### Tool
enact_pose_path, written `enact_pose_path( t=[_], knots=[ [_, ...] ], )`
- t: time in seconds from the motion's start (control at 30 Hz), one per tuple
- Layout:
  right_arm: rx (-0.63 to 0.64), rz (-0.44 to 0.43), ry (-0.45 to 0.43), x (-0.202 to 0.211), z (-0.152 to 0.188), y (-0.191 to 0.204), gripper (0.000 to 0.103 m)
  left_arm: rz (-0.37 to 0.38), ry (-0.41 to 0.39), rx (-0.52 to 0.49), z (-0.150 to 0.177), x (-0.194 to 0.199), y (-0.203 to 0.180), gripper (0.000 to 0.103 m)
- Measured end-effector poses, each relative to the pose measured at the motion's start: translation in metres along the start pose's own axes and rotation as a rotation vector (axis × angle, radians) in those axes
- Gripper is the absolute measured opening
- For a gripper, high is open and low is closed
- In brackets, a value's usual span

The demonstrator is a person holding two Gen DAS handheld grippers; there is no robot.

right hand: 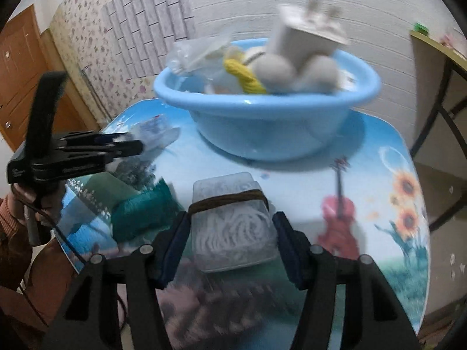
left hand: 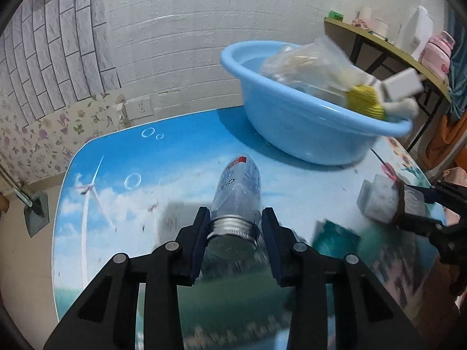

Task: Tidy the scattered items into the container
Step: 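Grasp the glass bottle with left tool while right grasps the banded clear box, then lift the glass bottle with left tool while right lifts the banded box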

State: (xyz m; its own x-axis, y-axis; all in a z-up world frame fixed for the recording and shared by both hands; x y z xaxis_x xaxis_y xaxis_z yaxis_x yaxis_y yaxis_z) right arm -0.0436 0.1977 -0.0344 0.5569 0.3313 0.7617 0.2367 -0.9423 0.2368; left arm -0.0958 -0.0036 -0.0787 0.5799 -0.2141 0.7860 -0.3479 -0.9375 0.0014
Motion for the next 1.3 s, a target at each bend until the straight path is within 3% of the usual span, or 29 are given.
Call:
enact_pose_path(
  t=[0.13, 0.5, 0.67, 0.93, 1.13, 1.3],
  knots=[
    [-0.014, 0.074, 0.013, 0.007, 0.012, -0.011, 0.057, -0.01, 0.006, -0.007, 0.019, 0.018, -0.011, 0.036],
    [-0.002, 0.102, 0.01, 0.029, 0.035, -0.001, 0.057, -0.049, 0.038, 0.011, 0.069, 0.053, -0.018, 0.037],
    [0.011, 0.125, 0.0, 0.03, 0.043, 0.003, 0.059, -0.087, 0.023, 0.01, 0.07, 0.055, -0.017, 0.062],
    [0.008, 0.123, -0.011, 0.023, 0.041, 0.001, 0.061, -0.111, 0.053, 0.01, 0.069, 0.033, -0.019, 0.062],
    [0.023, 0.125, 0.007, 0.014, 0.044, 0.003, 0.063, -0.084, 0.054, 0.03, 0.072, 0.026, -0.017, 0.062],
    [0.022, 0.097, -0.002, 0.014, 0.046, 0.002, 0.074, -0.081, 0.041, 0.026, 0.072, 0.024, -0.015, 0.064]
  ],
)
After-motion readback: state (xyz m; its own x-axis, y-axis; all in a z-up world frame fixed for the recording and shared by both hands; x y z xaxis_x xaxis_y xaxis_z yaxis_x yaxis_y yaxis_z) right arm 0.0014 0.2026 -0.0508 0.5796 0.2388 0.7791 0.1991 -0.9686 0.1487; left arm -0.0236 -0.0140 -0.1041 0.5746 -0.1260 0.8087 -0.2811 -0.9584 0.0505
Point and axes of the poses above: each gripper's, at about its wrist camera, not at the fingertips, and x roughly against the way its jaws point, y to its left, z to its underside, the point moved 1 cm from there along -x, roughly the way its jaws point, and after that the axes turned 6 degrees about -x, right-handed, at the moved point
